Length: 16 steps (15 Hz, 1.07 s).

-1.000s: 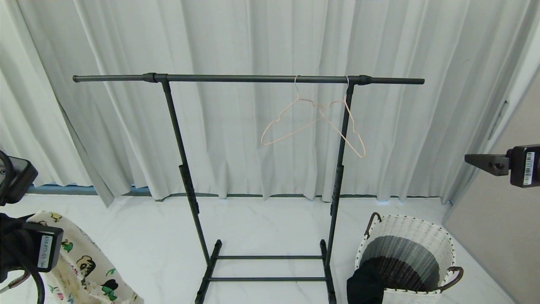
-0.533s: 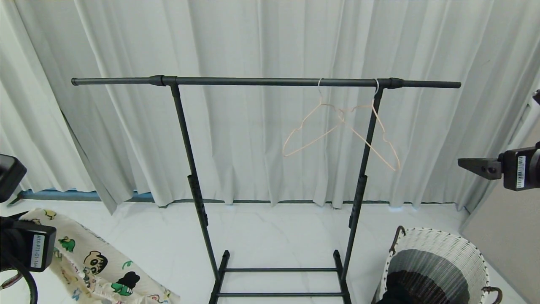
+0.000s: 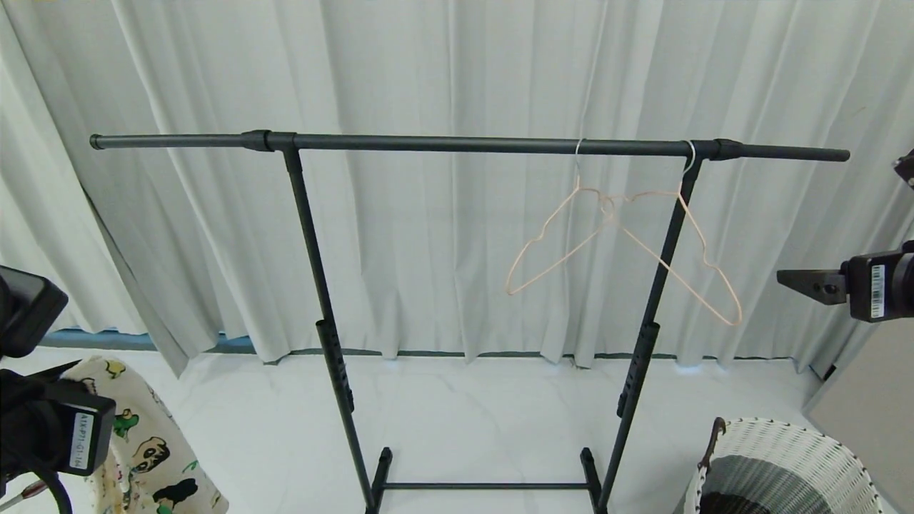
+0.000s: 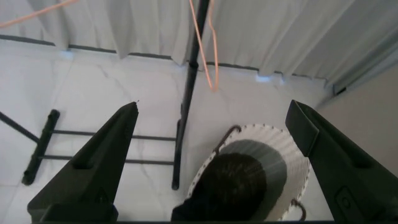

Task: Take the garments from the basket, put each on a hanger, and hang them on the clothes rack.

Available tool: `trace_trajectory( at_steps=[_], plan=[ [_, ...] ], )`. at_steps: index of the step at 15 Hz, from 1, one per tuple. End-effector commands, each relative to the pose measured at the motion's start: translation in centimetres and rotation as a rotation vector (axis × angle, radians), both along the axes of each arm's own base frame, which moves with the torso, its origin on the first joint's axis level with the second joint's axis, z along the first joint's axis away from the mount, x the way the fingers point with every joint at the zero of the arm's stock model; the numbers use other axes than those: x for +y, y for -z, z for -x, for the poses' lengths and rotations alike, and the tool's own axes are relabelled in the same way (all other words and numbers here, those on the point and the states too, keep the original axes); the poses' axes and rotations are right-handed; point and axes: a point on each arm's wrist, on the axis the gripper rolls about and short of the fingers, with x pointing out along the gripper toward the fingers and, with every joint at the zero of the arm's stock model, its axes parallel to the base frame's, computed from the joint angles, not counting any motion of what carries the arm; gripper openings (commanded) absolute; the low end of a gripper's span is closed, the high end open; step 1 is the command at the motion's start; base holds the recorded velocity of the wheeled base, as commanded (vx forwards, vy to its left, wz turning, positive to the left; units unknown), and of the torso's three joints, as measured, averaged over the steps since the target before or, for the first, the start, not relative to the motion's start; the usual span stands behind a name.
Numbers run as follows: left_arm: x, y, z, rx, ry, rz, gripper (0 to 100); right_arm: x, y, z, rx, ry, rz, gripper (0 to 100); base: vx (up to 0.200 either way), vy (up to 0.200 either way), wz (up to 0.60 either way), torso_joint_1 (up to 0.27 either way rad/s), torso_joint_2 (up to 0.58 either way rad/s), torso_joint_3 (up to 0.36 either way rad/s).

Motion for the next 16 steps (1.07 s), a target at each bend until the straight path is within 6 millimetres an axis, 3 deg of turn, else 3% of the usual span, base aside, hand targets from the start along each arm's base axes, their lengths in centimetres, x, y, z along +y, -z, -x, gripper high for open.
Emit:
trace_trajectory(
  at_steps=[1, 10, 14, 16],
  plan=[
    [-0.2, 0.0, 0.0, 0.002, 0.014, 0.0, 0, 0.0, 0.0, 0.0, 0.003, -0.007, -0.003, 100, 0.2, -0.2, 0.0, 0.007, 0.0, -0.002],
    [-0.1, 0.0, -0.1, 0.0, 0.0, 0.007, 0, 0.0, 0.7, -1.3, 0.034, -0.092, -0.047, 100, 0.2, 0.0, 0.0, 0.001, 0.0, 0.002],
    [-0.1, 0.0, -0.1, 0.003, 0.006, 0.006, 0, -1.7, 2.0, -4.3, 0.06, -0.118, -0.028, 100, 0.0, 0.0, 0.0, 0.0, 0.0, 0.0],
    [-0.1, -0.1, -0.1, -0.007, 0.008, 0.012, 0, -1.6, 3.0, -5.2, 0.107, -0.165, -0.037, 100, 0.0, 0.0, 0.0, 0.0, 0.0, 0.0]
  ],
)
